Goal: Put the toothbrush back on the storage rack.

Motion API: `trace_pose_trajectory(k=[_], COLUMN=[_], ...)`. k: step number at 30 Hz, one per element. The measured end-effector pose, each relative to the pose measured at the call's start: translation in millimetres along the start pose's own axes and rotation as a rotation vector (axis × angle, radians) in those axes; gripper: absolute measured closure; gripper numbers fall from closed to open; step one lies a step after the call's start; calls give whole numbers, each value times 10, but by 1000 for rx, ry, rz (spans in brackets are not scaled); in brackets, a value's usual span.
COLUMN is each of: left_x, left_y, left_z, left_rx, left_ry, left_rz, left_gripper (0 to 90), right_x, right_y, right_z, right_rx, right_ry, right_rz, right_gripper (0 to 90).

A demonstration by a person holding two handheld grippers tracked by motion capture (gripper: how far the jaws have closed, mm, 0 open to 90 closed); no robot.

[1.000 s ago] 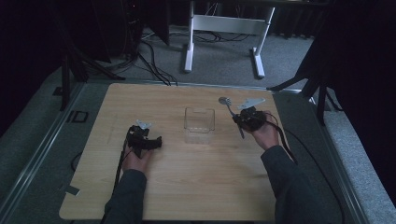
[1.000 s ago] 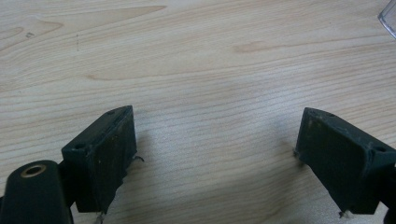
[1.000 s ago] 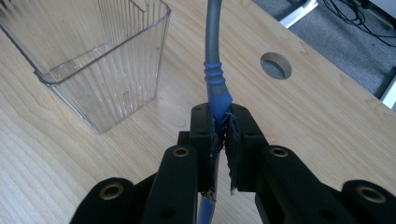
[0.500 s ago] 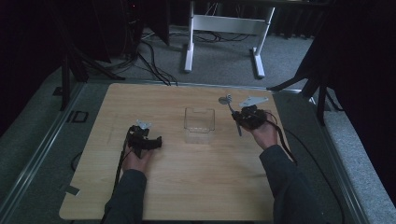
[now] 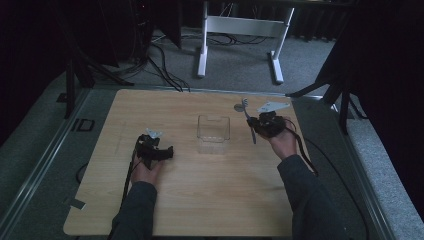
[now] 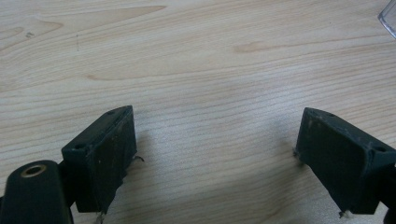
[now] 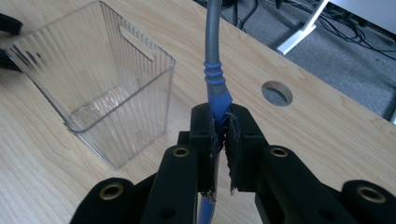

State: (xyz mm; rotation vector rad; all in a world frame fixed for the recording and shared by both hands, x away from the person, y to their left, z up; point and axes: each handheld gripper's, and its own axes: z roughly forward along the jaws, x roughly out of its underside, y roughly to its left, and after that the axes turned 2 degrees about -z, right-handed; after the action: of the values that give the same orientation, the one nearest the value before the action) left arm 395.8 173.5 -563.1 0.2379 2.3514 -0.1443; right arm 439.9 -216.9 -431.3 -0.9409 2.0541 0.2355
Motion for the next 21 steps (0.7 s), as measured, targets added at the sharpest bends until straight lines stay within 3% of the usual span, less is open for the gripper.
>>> trace_pose_trajectory(k=[21], left_x=[0], left_y=[0], left_z=[0], left_rx=[0], left_ry=[0], left_rz=[0], left_gripper=[124], right_x=[-67], right_y=[13], right_z=[-89], right_rx=[-70], right_ry=[-85], right_rz=[43], right_gripper=[815])
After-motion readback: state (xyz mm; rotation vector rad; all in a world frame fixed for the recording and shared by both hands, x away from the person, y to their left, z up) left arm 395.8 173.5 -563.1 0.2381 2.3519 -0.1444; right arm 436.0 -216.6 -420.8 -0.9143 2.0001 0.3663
